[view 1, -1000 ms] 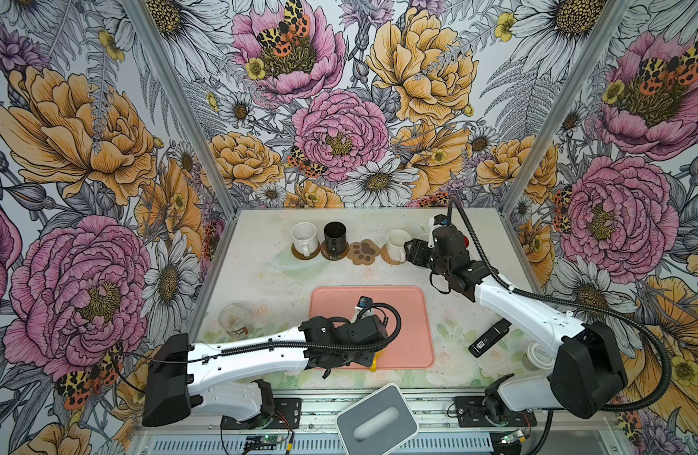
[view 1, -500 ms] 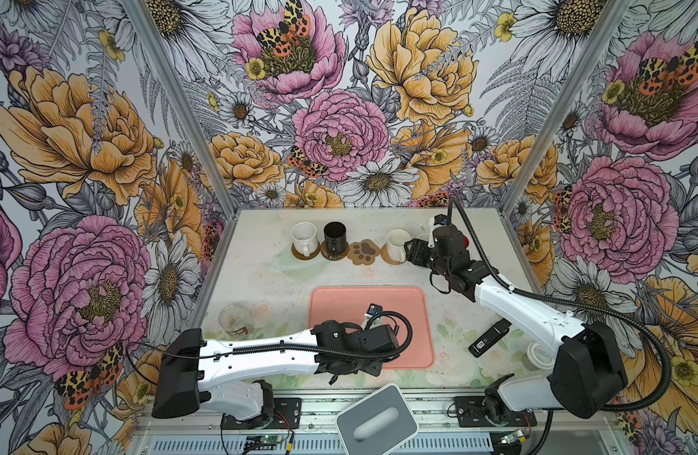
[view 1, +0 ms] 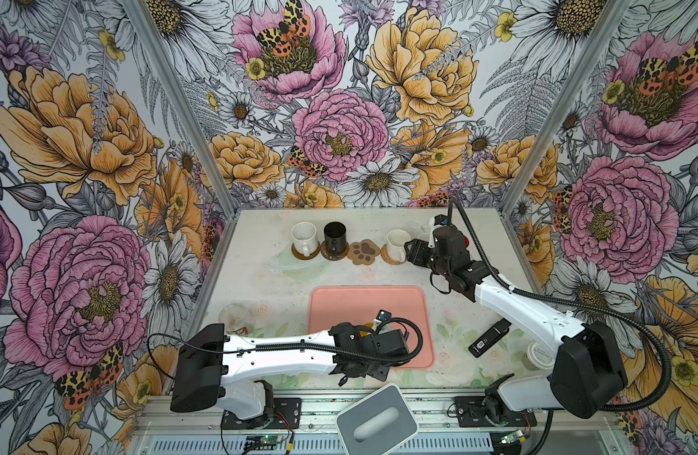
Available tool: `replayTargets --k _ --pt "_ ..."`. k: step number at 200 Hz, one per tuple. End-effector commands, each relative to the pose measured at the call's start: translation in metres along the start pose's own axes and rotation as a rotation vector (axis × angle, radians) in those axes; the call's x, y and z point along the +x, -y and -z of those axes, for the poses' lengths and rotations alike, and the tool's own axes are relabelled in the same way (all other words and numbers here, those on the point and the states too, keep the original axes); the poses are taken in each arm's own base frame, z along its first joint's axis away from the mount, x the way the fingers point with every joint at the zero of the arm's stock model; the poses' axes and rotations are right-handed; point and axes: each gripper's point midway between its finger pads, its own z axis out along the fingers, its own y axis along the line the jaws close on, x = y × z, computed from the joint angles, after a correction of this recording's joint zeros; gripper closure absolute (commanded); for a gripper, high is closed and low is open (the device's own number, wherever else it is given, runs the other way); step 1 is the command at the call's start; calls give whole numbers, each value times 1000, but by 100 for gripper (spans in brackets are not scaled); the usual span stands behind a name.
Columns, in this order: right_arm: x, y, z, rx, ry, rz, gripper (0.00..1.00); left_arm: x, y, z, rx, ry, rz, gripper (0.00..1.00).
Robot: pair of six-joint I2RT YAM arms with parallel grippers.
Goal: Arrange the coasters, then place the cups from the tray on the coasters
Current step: 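Lower left gripper into the yellow mug and grasp its rim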
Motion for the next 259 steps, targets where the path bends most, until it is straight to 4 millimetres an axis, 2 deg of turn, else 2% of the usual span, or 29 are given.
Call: replayTargets --k 1,65,165,259 --pt "-1 3 -1 -3 7 -8 37 1 6 1 11 -16 8 44" --pt "-2 3 0 -3 10 -9 37 4 -3 -17 -47 -41 32 48" --pt "0 8 -2 8 4 -15 37 0 -30 -36 -148 -45 108 65" --pt "1 10 -4 11 -3 -17 37 -1 -39 -44 -189 -45 112 68"
